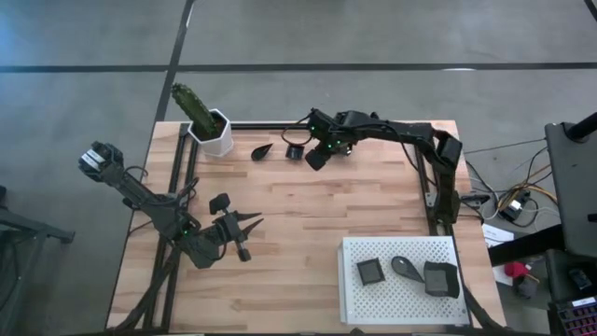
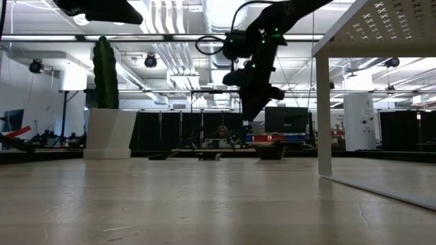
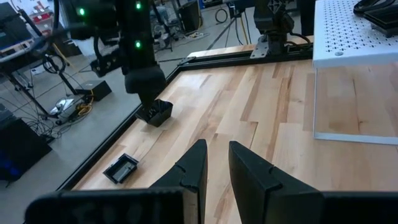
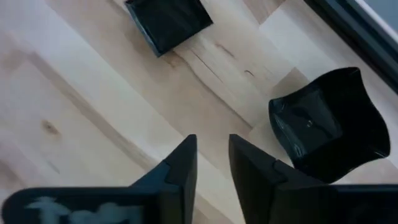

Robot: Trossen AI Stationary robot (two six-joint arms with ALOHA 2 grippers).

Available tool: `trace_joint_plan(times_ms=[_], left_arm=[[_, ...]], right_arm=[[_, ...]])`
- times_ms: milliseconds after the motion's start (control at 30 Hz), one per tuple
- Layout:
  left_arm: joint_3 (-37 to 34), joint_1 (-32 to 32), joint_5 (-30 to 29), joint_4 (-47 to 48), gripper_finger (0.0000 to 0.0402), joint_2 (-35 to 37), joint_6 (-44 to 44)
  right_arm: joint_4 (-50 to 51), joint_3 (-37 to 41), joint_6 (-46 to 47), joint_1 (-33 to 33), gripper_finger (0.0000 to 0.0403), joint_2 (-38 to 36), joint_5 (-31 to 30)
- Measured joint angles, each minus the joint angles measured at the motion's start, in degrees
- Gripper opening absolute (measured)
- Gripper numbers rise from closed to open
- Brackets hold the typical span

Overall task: Pick & Place Mini shaped plates
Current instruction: Stack the distorted square plate on top of the other distorted square plates on the shelf

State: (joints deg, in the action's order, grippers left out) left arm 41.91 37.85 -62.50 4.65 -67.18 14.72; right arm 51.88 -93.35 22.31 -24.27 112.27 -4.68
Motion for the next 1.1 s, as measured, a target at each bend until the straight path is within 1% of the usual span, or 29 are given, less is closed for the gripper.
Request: trace_joint_plan(times_ms=[67,267,500,767,1100], left_arm=[[0.00,0.00,0.00,0.10,0.0062,0.00,0.00],[0.00,0.00,0.02,0.30,0.0062,0.00,0.01],[-0.04,0.00,0.04,0.35,0.0062,0.00,0.02],[-0.04,0.00,0.07,0.35,0.0062,0.00,0.03],[-0.07,0.00,0.07,0.36,0.0062,0.00,0.04]], right_arm=[[0.00,-0.01,0.09,-0.03,0.0104,1.19,-0.92],[-0.27,0.01,0.08,0.04,0.0125,3.73,-8.70],[-0.85,0.04,0.25,0.38,0.0129,4.49,-11.43],[-0.51,0.73,0.28,0.37,0.0132,7.12,-12.05],[-0.21,0.77,0.01,0.30,0.0128,9.72,-17.93]])
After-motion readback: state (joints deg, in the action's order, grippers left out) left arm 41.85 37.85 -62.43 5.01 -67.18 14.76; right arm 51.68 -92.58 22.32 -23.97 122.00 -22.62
